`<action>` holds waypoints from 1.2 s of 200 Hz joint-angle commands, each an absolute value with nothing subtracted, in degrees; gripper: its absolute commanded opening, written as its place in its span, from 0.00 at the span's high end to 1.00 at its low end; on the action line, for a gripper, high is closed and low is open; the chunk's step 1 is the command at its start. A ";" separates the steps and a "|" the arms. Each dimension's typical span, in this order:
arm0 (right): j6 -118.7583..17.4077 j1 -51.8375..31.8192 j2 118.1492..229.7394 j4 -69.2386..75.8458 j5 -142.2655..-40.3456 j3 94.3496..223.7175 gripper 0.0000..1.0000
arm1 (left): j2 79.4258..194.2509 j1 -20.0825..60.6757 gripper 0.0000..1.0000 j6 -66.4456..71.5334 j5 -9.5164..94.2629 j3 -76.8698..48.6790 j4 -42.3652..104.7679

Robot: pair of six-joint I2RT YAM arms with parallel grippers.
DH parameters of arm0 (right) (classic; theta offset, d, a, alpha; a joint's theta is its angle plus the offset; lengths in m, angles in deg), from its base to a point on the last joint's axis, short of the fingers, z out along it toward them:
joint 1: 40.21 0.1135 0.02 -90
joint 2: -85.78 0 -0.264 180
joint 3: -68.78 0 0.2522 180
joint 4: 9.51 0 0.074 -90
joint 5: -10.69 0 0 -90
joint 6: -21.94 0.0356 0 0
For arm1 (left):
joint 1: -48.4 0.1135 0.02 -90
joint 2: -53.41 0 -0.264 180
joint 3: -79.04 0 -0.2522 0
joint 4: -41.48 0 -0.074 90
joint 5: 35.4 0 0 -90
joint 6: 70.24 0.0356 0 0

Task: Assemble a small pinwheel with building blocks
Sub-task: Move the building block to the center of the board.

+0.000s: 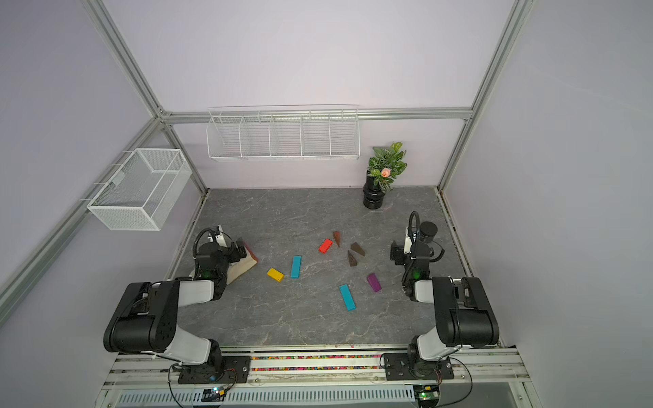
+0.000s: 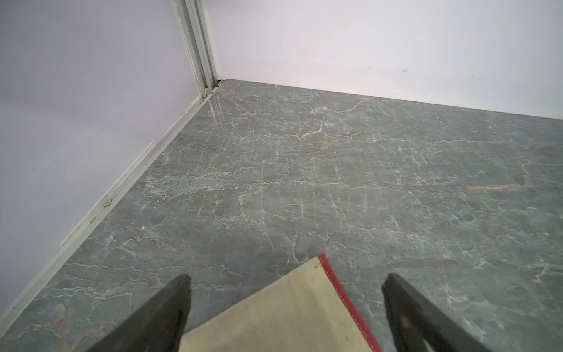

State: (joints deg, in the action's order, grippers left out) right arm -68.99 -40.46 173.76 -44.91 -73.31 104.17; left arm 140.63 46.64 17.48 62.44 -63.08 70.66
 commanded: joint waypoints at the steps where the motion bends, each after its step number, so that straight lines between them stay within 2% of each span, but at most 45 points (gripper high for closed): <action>1: -69.56 -40.16 173.52 -46.35 -73.06 103.99 0.11 | 139.82 46.86 0.00 18.45 62.05 -62.11 70.37; 204: -69.58 -40.58 173.32 -46.05 -74.34 104.21 0.11 | 139.93 46.46 0.00 18.27 63.53 -61.93 70.08; 210: -69.85 -40.28 172.62 -43.79 -73.94 105.45 0.11 | 139.90 46.44 0.00 18.70 63.41 -61.97 70.53; 222: -69.73 -40.03 168.22 -26.53 -74.20 111.96 0.11 | 138.51 46.46 0.00 18.74 64.41 -61.17 69.42; 240: -68.46 -39.42 161.93 -12.01 -78.77 117.90 0.11 | 131.72 46.38 0.00 16.60 64.62 -54.13 49.33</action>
